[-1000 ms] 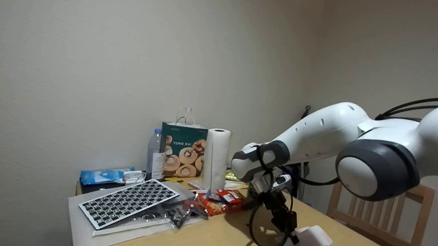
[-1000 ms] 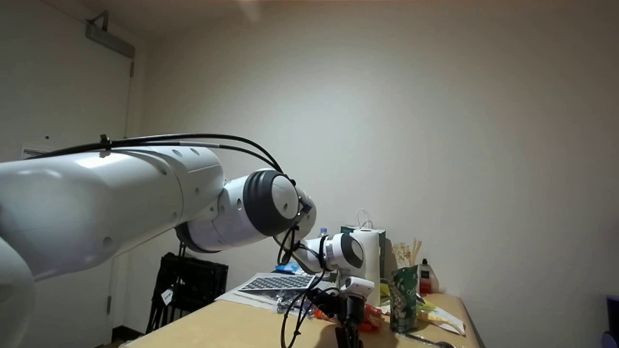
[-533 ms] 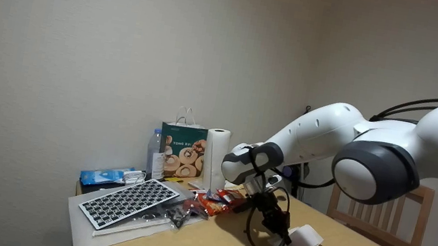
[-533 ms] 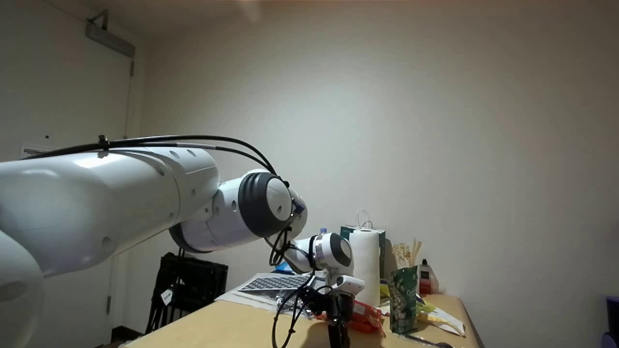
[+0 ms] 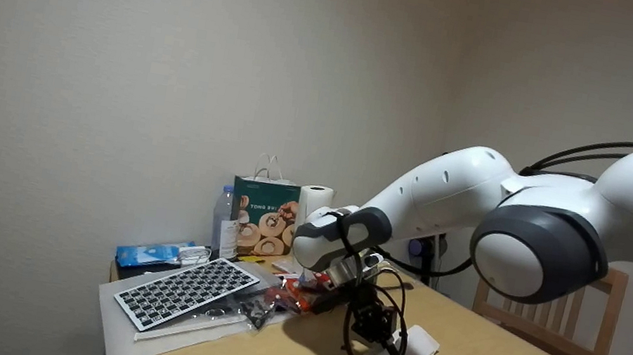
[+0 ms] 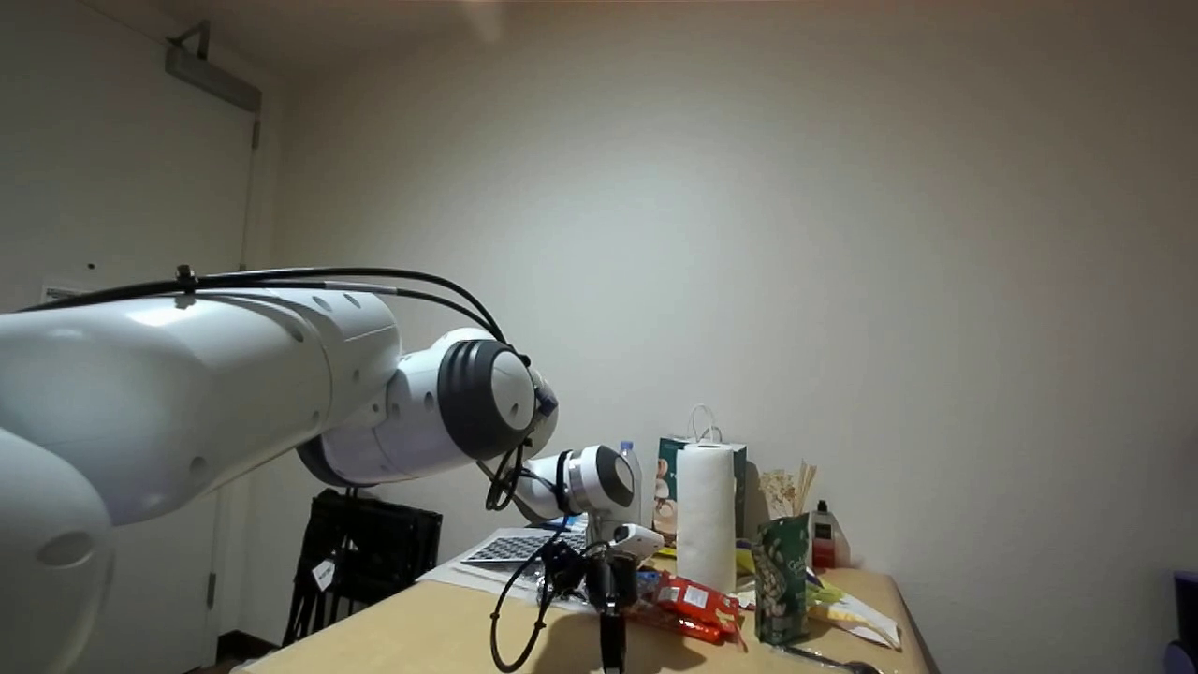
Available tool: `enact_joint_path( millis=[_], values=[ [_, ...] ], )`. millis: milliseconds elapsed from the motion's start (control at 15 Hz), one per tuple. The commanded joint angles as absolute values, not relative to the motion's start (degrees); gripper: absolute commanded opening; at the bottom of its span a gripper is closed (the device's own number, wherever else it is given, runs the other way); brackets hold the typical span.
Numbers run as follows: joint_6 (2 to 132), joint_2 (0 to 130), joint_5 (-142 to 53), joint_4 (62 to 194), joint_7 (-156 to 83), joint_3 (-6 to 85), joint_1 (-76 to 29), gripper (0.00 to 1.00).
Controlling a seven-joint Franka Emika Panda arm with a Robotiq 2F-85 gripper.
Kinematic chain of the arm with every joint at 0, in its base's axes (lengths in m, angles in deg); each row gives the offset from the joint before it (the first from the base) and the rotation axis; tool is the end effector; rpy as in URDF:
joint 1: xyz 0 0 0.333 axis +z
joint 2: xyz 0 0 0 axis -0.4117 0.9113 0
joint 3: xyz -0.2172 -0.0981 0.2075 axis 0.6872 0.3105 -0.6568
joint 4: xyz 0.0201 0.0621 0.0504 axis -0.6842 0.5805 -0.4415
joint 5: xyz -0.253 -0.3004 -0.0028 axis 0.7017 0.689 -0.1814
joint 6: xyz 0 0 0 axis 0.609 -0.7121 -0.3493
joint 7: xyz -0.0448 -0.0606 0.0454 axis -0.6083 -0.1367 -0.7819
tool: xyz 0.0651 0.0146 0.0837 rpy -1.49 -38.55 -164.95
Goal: Use the napkin to wipe the table
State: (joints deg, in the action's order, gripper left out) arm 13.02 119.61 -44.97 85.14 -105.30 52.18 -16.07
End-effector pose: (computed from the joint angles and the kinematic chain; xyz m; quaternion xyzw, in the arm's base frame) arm 0.7031 -0.0320 0.1168 0.7374 -0.5701 -0.1703 0.3196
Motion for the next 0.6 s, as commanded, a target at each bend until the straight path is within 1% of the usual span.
enact_joint_path(
  millis=[0,333,467,533],
  values=[
    [18.2,118.9,-44.1,86.8,-99.4,51.1,-16.5,0.00],
    [23.2,119.3,-44.9,86.9,-89.5,50.0,-16.4,0.00],
    [23.7,119.0,-45.1,87.4,-85.5,49.4,-16.0,0.00],
    [21.4,119.1,-44.4,87.1,-82.6,49.5,-15.7,0.00]
  ],
)
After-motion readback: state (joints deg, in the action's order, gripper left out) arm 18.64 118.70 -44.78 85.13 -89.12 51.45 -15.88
